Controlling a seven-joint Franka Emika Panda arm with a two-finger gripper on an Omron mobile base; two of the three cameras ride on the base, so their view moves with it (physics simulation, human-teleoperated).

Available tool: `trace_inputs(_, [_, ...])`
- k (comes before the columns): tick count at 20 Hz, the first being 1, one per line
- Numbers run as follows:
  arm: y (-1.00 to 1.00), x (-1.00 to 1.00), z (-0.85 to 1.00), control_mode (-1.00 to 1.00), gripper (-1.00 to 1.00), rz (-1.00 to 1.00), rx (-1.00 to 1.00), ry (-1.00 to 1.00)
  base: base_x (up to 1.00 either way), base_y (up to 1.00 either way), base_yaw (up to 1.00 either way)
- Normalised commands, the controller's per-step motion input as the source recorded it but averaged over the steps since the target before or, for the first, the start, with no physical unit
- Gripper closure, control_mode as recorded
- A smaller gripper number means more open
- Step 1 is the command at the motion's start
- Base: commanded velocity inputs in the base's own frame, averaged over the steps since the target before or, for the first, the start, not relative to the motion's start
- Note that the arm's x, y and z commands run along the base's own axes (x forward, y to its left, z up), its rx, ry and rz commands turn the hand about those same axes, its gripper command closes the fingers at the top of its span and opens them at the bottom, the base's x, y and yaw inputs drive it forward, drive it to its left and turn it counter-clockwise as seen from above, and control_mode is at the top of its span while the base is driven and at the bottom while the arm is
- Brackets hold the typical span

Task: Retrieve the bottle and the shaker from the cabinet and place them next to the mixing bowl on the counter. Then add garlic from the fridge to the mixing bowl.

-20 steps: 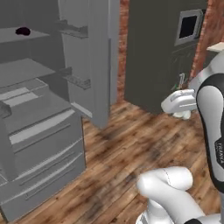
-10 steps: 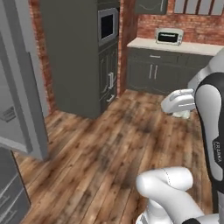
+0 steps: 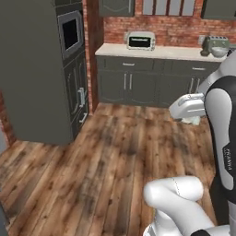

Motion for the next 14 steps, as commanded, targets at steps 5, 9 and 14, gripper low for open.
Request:
trace_inputs(5, [0.00, 0.00, 0.00, 1.00, 1.00, 0.00, 0.00, 0.00, 1.00, 0.06, -0.37])
trace_inputs(9, [0.00, 0.00, 0.00, 1.00, 1.00, 0.00, 0.00, 0.00, 1.00, 0.03, -0.32])
trace_inputs(14, [0.00, 0.00, 0.00, 1.00, 1.00, 0.00, 0.00, 0.00, 1.00, 0.02, -0.27])
